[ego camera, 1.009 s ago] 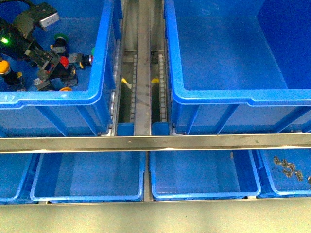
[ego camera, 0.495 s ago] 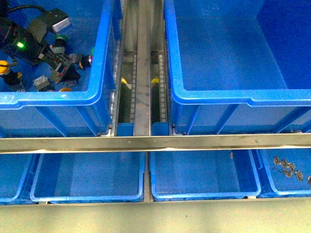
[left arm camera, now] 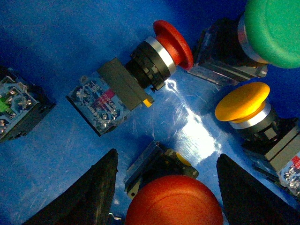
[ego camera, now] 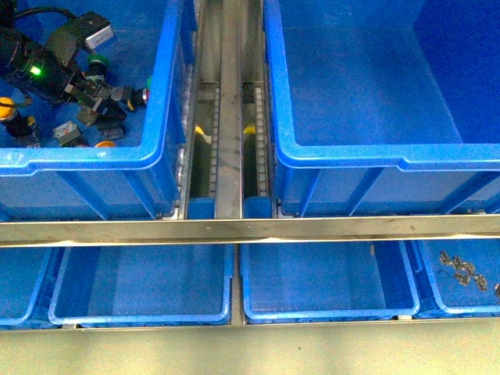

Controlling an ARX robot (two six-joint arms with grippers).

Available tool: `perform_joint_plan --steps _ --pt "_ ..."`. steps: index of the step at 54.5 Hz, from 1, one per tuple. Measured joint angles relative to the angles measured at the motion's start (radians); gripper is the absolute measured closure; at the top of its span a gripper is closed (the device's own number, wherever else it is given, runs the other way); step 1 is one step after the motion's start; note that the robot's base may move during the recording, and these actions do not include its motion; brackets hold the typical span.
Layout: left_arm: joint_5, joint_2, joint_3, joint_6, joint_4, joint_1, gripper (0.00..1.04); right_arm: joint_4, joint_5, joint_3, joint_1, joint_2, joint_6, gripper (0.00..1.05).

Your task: Pick red and yellow buttons and place in box

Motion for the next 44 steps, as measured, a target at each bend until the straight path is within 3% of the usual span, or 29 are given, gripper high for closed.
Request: perform_joint_plan --steps 2,8,12,18,30,44 --pt "0.002 0.0 0.0 -0.003 0.001 0.0 0.43 0.0 0.0 0.0 0.0 0.0 0.0 0.06" --pt "0.006 0.0 0.0 -0.025 0.006 -0.001 0.59 0.0 0.0 0.0 0.0 0.0 0.0 0.06" --pt "0.011 0.0 0.0 -0.038 0.006 -0.001 0.61 0.0 0.0 0.0 0.0 0.0 0.0 0.06" --pt "0.014 0.0 0.0 -0.047 0.006 0.002 0.71 0.0 0.0 0.0 0.0 0.0 0.0 0.06" --pt "0.026 -0.002 0.0 -0.086 0.011 0.014 0.72 0.0 0.0 0.0 0.0 0.0 0.0 0.06" --pt "0.091 -0.121 -0.078 -0.348 0.08 0.082 0.72 0.0 0.0 0.0 0.0 0.0 0.0 0.06"
